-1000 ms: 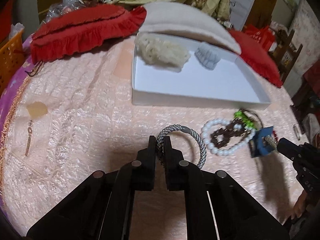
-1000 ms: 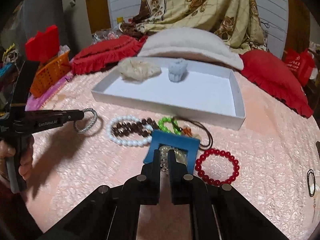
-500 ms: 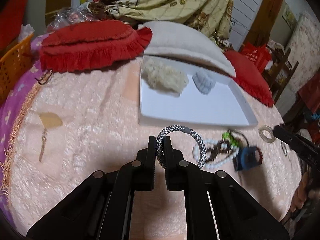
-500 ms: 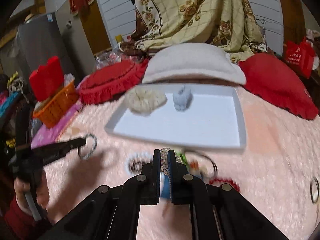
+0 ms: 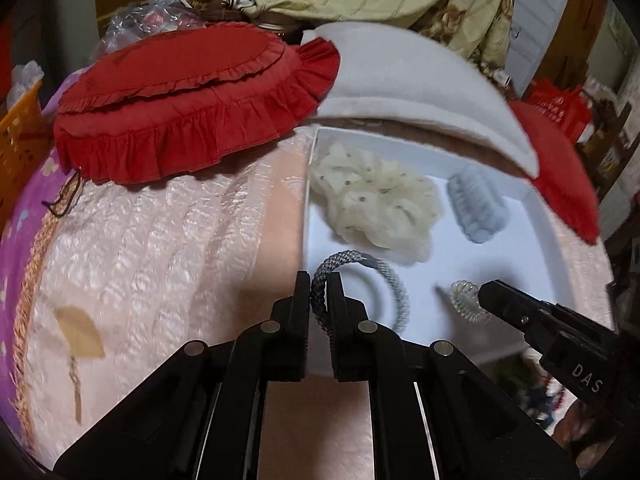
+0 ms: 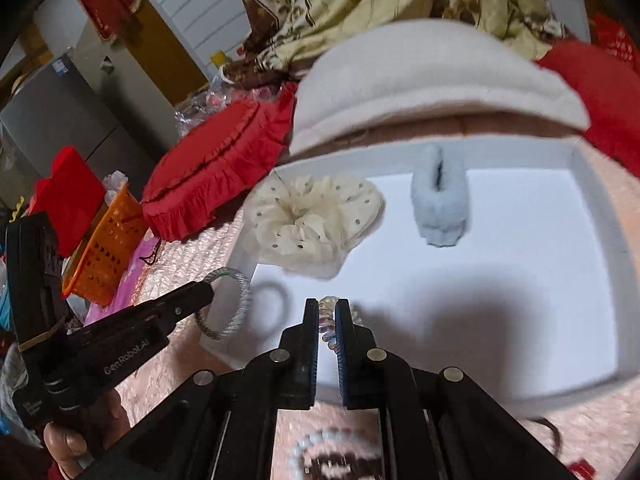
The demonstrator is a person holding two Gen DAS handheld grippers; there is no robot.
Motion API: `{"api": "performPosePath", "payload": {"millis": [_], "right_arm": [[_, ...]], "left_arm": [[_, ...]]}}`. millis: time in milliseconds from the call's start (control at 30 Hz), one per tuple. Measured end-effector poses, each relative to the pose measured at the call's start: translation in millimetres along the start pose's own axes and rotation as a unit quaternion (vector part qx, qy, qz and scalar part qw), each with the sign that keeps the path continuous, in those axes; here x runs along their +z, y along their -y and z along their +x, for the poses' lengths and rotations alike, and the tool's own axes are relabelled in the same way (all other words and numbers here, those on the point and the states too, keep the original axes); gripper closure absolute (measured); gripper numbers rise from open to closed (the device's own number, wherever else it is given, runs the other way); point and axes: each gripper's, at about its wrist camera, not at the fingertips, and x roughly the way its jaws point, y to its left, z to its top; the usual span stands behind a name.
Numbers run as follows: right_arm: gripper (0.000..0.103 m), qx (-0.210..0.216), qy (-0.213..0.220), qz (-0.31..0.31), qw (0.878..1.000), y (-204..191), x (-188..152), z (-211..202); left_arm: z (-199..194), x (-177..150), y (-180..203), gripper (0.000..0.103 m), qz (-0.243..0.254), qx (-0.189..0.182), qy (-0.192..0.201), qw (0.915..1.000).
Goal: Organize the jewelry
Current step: 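Lower both held rings into the white box and open both tools, then withdraw both tools from the box toward the remaining jewelry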
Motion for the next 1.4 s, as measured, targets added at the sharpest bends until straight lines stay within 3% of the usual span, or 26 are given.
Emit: {"api": "performPosePath", "payload": {"millis": [100, 167, 233, 467, 700, 800, 1033, 1400], "right_arm": [[0.093, 0.000, -0.009, 0.007, 1.000, 3, 2, 10], [0.076, -0.003, -0.006, 0.005, 1.000, 2, 3, 8], [0.069, -0.004, 0.009, 0.000, 1.000, 1, 3, -2], [0.069, 0.001, 0.033, 0.005, 0.999, 14, -21, -61], [0.068, -0.019, 0.052, 0.002, 0.998, 40, -88, -126], [0.068, -0.038, 0.062, 0.011, 0.997, 55, -117, -146], [0.068, -0.049, 0.068, 0.052, 0.995, 84, -160, -169], [0.068, -0.079, 0.068, 0.077, 0.992, 98, -183, -176]], "left_arm": [[5, 0, 1, 0.094, 0.017, 0.008, 0.000, 0.9998], [4, 0, 0, 0.092, 0.016, -0.006, -0.007, 0.9998], [-2, -2, 0, 0.092, 0.012, -0.012, -0.006, 0.9998], [-60, -36, -1, 0.092, 0.009, -0.002, 0.029, 0.9995], [-109, -96, -4, 0.087, -0.023, 0.000, 0.053, 0.9983], [-114, -122, -5, 0.079, -0.040, -0.006, 0.058, 0.9975], [-105, -162, -11, 0.079, -0.051, 0.024, 0.051, 0.9971], [-94, -180, -23, 0.077, -0.046, 0.057, 0.051, 0.9960]]}}
